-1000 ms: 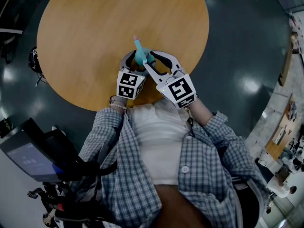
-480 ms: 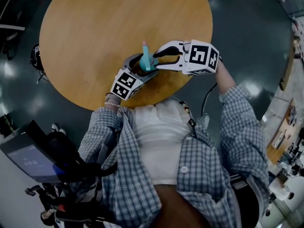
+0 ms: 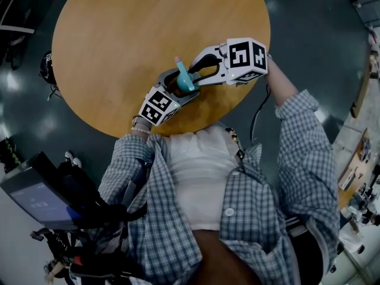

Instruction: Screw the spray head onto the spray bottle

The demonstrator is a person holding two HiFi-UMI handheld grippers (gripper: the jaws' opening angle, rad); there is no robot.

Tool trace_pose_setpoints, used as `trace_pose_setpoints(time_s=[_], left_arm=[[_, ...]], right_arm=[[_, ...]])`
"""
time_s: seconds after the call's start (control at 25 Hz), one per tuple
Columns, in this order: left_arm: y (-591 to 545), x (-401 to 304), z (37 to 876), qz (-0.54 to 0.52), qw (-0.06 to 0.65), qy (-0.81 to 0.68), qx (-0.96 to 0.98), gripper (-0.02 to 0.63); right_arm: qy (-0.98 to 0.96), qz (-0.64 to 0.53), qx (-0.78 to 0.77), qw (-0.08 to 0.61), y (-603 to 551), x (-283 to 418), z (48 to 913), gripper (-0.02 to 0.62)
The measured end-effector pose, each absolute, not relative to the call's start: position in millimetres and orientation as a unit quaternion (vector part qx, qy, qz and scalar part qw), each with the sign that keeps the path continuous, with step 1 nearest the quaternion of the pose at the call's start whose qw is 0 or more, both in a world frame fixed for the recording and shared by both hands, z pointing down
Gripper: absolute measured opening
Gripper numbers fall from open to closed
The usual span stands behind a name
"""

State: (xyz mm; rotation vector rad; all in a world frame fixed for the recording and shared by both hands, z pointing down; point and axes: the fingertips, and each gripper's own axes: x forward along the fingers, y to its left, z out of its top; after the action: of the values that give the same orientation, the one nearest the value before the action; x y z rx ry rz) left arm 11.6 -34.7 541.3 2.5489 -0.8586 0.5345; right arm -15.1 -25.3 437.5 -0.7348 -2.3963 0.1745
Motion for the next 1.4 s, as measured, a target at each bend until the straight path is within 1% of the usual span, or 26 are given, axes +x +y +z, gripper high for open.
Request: trace_pose_setpoints(time_s=[0.16,0.28,0.52,0.68,0.76,0.88,0.92,1.04,1.16,1.32,1.36,1.4], left_arm=[[-34.5,11.8,540.9,0.191,0.198,-0.308,0.911,0.383],[-34.0,11.9,540.3,0.191,0.196,-0.311,0.91,0.383],[-35.8,9.5,538.3,0.188,0.193,-0.325,0.906,0.383],[-37.8,6.2,538.9,0.185,0.195,-0.342,0.901,0.383],[-39.2,5.4,541.1,0.185,0.193,-0.347,0.899,0.383],[-41.8,7.3,540.8,0.183,0.192,-0.357,0.896,0.383],[-41.8,7.2,541.2,0.183,0.193,-0.361,0.894,0.383],[-43.9,6.3,542.3,0.182,0.194,-0.374,0.888,0.383],[-44.6,6.8,542.2,0.181,0.195,-0.374,0.888,0.383],[-45.2,8.0,541.1,0.181,0.196,-0.373,0.889,0.383],[-45.6,8.6,541.0,0.181,0.196,-0.373,0.889,0.383],[-45.7,9.1,541.0,0.18,0.196,-0.372,0.889,0.383]], right_arm=[[-0.92,0.035,-0.255,0.294,-23.5,-14.0,434.9,0.115],[-0.944,0.008,-0.187,0.27,-21.6,-11.7,433.7,0.114],[-0.981,-0.017,0.037,0.191,-22.8,-10.2,432.0,0.114],[-0.968,-0.008,0.197,0.158,-24.1,-10.8,433.7,0.112],[-0.95,-0.009,0.265,0.167,-25.0,-10.0,435.0,0.112],[-0.913,-0.021,0.345,0.216,-25.0,-6.6,435.1,0.109],[-0.904,-0.017,0.366,0.221,-25.7,-6.1,435.5,0.108],[-0.895,0.002,0.392,0.213,-29.4,-5.4,438.3,0.108],[-0.906,0.028,0.377,0.191,-30.4,-10.1,437.1,0.109],[-0.919,0.049,0.34,0.195,-29.9,-10.6,438.6,0.11],[-0.923,0.054,0.327,0.193,-29.6,-9.7,438.0,0.114],[-0.929,0.058,0.312,0.192,-29.0,-8.2,437.0,0.139]])
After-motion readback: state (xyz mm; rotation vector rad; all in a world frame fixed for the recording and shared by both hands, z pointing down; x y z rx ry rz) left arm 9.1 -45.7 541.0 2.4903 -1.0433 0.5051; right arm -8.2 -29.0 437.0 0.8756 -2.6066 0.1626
